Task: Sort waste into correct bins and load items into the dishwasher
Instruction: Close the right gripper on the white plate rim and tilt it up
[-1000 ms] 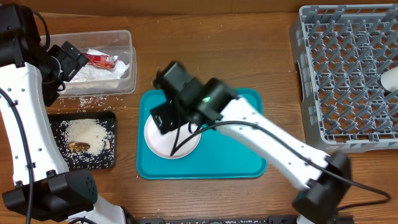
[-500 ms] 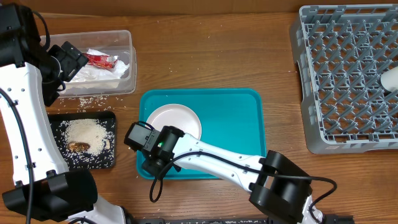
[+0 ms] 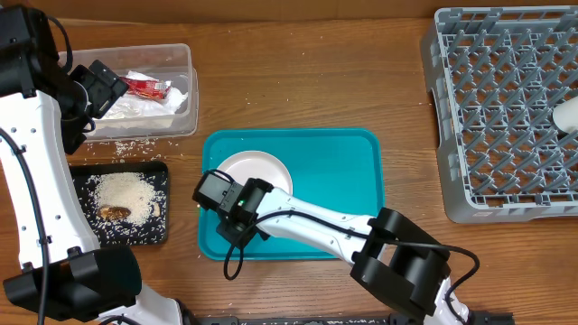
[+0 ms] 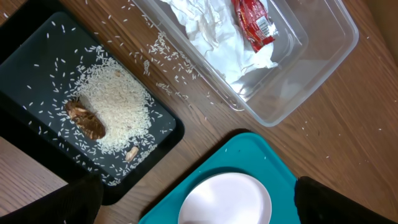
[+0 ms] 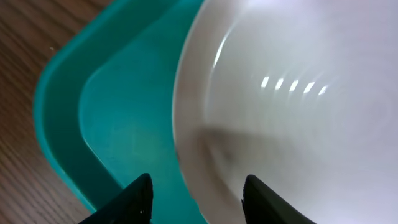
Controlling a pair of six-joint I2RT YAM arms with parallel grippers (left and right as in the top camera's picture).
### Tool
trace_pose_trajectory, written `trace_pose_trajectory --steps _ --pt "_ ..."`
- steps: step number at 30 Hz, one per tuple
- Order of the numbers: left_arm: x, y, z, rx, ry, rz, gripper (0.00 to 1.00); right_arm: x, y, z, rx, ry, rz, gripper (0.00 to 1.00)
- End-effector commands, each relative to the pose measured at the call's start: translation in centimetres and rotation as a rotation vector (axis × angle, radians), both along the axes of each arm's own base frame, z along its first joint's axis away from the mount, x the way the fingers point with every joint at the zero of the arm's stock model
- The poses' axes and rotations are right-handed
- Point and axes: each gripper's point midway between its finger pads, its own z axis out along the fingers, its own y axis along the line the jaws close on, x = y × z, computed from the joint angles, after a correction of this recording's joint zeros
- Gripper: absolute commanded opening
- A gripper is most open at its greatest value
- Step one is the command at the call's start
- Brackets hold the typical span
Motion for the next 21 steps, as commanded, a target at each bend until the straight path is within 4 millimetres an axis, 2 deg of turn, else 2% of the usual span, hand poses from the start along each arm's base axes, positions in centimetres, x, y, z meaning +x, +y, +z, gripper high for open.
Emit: trace_pose_trajectory --steps 1,5,9,10,11,13,15,18,21 --pt "0.3 -0.2 -0.4 -0.007 0.01 0.002 1.0 -0.2 -0.7 -1.1 -0.022 0.004 0.003 0.48" --pt "0.3 -0.2 -0.4 -0.007 0.01 0.002 1.0 -0.2 -0.8 -1.1 -0.025 0.007 -0.002 0.45" --pt "0.3 -0.2 -0.4 -0.007 0.01 0.002 1.0 0.2 -0.5 -0.3 -0.02 -0.005 -0.015 0.45" --pt "0.3 -0.2 -0.4 -0.007 0.009 0.002 1.0 0.5 -0.6 -0.1 -0.03 -0.019 -0.022 0.42" --pt "0.3 -0.2 -0.4 -0.007 0.01 0.002 1.0 1.0 -0.9 0.1 -0.045 -0.04 -0.046 0.41" --pt "0.3 -0.2 -0.4 -0.007 0.009 0.002 1.0 2.2 -1.8 0.6 -0.077 -0.074 -0.102 0.28" --pt "0.3 -0.2 -0.4 -0.007 0.01 0.002 1.0 3.0 -2.5 0.9 -0.091 -0.074 -0.126 0.2" --pt "0.3 -0.2 -0.4 -0.007 0.01 0.002 1.0 5.2 -4.1 2.3 -0.085 -0.063 -0.241 0.19" --pt "0.3 -0.2 -0.4 -0.007 0.01 0.002 1.0 8.7 -6.2 5.1 -0.042 -0.062 -0.406 0.19"
